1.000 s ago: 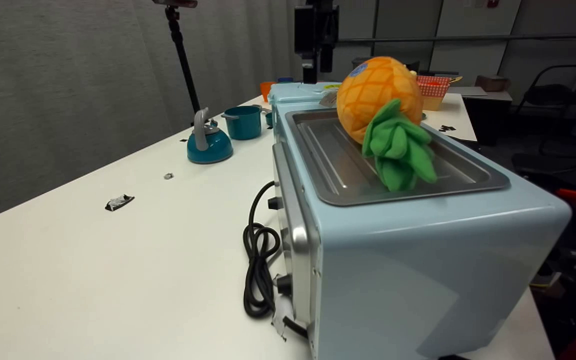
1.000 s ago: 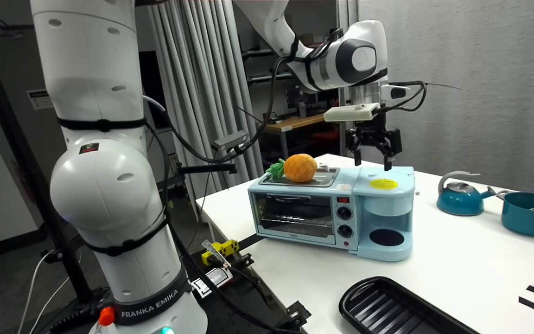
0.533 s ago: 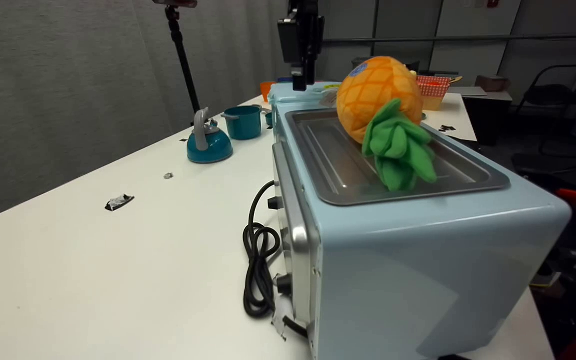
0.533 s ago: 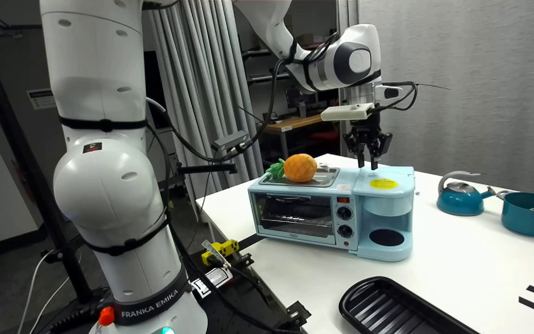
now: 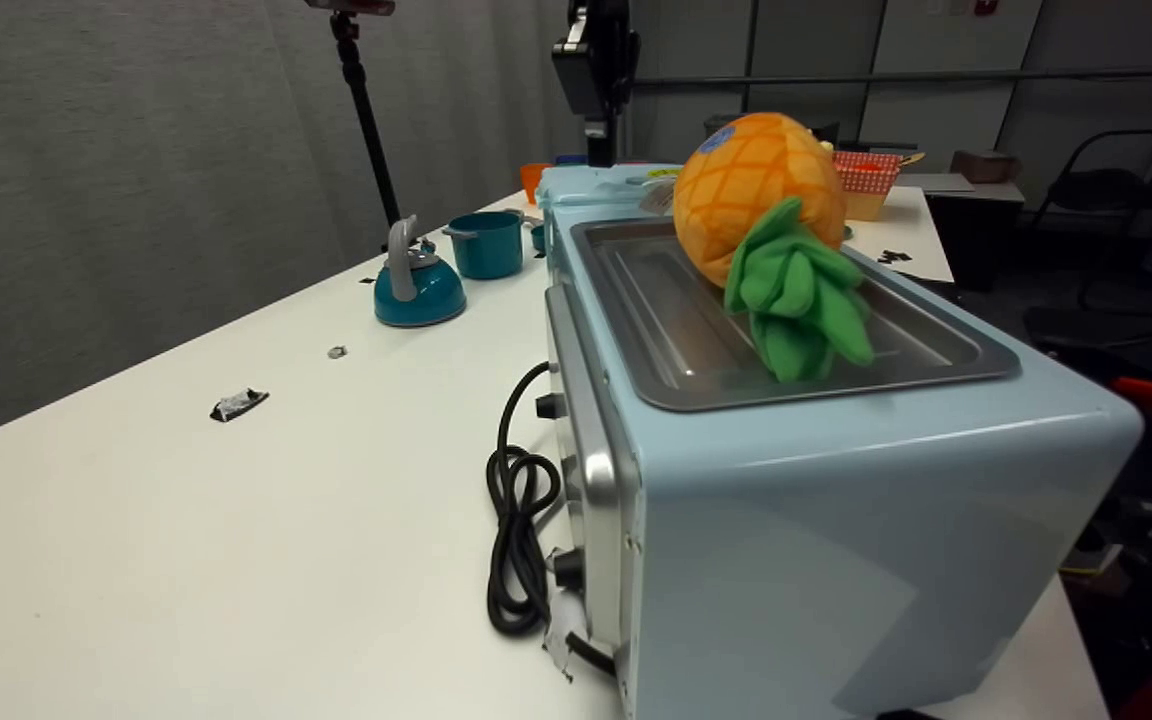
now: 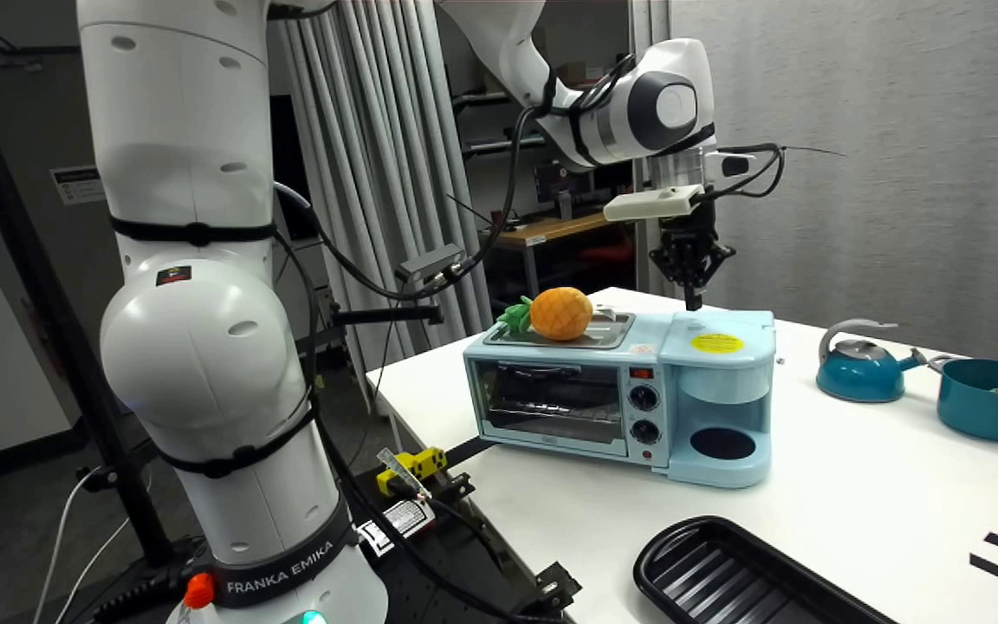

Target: Press the button on the top right side of the breakfast maker

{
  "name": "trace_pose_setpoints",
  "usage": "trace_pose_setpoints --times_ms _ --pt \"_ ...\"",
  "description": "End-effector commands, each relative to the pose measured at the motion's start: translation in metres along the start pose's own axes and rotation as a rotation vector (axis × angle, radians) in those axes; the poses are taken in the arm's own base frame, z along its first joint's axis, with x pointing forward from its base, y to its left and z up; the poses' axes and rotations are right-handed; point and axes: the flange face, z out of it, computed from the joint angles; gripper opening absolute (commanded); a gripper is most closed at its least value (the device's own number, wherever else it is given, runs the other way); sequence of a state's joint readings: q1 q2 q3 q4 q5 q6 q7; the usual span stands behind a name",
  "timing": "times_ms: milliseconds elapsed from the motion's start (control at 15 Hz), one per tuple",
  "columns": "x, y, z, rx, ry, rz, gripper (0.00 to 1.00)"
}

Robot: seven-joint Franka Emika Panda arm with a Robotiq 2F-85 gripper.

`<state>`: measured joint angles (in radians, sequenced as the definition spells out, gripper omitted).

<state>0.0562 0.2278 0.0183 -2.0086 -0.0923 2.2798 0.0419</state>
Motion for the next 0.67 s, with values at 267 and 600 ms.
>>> trace_pose_setpoints --times_ms 267,600 --pt "-0.005 0.004 -0.003 -0.016 -0.063 0.010 0.00" --pt "-0.008 0.017 0.002 -0.043 -0.070 0.019 0.00"
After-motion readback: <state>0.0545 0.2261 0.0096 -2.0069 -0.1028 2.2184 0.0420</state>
